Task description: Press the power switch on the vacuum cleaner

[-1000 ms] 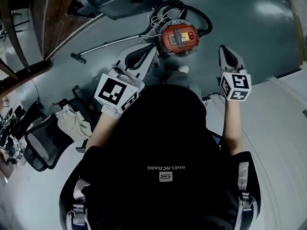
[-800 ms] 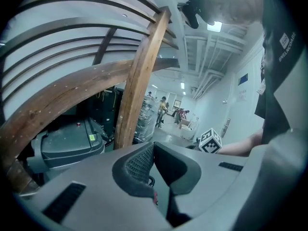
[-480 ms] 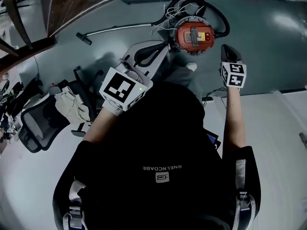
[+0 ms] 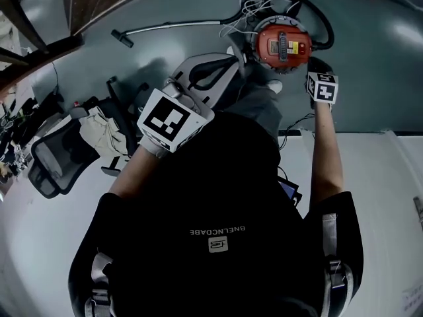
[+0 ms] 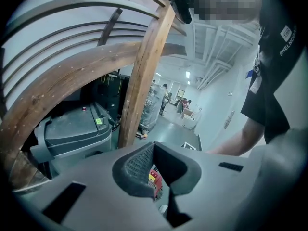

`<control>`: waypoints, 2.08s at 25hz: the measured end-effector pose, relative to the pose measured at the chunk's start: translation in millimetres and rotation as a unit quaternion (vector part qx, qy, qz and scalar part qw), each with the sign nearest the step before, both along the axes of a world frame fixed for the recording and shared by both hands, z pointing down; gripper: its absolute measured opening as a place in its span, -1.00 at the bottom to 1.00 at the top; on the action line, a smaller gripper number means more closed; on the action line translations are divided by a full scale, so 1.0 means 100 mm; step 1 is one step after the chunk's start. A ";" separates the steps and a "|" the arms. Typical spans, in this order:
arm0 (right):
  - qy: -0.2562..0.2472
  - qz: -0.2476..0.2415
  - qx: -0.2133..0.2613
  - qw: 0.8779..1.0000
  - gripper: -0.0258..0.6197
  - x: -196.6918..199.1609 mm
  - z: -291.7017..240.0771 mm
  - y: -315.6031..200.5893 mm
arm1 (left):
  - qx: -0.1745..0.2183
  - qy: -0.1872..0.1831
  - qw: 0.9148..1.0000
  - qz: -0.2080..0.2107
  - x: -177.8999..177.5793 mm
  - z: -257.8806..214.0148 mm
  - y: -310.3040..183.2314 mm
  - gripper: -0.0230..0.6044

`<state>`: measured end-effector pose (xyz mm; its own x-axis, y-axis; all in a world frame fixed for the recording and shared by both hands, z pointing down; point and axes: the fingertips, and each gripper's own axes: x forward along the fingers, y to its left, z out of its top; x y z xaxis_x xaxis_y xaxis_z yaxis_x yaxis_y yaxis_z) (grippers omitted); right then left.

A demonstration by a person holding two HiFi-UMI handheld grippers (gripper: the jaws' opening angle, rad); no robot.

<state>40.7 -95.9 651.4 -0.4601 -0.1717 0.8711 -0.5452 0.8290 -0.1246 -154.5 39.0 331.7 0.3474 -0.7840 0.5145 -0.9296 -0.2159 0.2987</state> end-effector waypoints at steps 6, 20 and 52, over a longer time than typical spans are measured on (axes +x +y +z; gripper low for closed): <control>0.033 0.003 -0.021 0.999 -0.84 0.08 0.59 0.00 | 0.007 -0.002 1.000 -0.017 -0.08 0.21 -0.01 -0.88; 0.078 0.027 -0.055 0.995 -0.84 0.22 1.47 -0.11 | -0.029 0.000 0.999 -0.026 0.02 0.60 0.04 -0.88; 0.092 0.035 -0.069 0.993 -0.84 0.47 1.99 -0.18 | -0.084 0.017 0.995 -0.052 0.30 0.92 0.32 -0.88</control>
<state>88.1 -113.9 850.2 -0.2823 -0.0707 0.9567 -0.6253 0.7699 -0.1276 -124.2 70.9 424.2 0.2876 -0.7209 0.6306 -0.9334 -0.0635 0.3532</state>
